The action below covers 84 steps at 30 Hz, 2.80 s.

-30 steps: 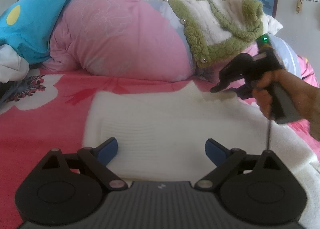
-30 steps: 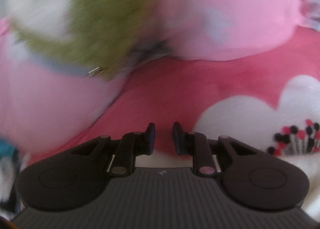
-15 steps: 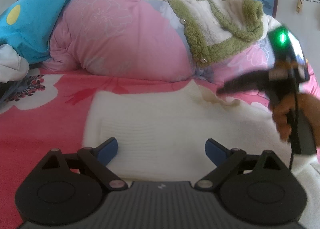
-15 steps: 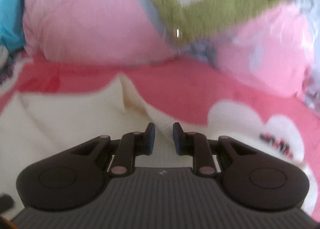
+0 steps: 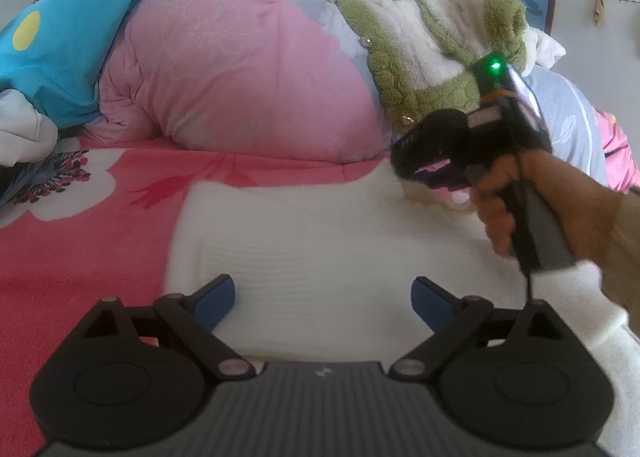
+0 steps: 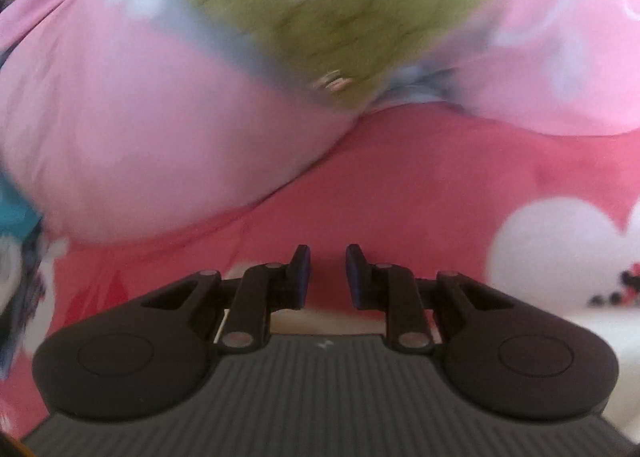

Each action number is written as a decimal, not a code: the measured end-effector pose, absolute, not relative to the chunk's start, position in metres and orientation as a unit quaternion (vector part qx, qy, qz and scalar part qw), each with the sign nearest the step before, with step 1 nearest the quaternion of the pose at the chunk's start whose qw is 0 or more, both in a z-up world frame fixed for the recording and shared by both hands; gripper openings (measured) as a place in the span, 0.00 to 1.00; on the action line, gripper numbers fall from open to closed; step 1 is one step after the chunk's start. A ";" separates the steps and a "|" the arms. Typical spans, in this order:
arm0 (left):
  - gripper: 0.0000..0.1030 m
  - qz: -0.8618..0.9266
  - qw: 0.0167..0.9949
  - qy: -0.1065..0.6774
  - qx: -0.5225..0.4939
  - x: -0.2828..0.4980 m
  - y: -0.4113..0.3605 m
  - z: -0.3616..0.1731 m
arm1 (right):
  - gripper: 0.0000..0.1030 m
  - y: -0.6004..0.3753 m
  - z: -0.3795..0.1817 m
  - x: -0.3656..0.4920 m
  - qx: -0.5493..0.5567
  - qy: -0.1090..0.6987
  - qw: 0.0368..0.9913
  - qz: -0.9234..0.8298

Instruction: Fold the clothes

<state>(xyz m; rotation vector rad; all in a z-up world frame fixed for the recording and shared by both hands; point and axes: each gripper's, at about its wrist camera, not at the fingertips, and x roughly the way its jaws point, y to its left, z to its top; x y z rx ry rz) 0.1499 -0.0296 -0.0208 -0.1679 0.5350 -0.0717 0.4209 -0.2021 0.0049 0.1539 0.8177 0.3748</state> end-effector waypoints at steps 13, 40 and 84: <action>0.94 -0.036 0.960 0.265 -0.082 0.150 -0.032 -0.020 | 0.18 -0.160 0.010 0.344 -0.162 0.297 0.916 0.217; 0.94 -0.039 0.959 0.267 -0.085 0.151 -0.031 -0.021 | 0.18 -0.237 0.012 0.354 -0.058 0.326 0.937 0.116; 0.55 -0.021 0.959 0.283 0.003 0.297 -0.072 0.042 | 0.21 -0.282 -0.006 0.332 0.082 0.320 0.934 0.138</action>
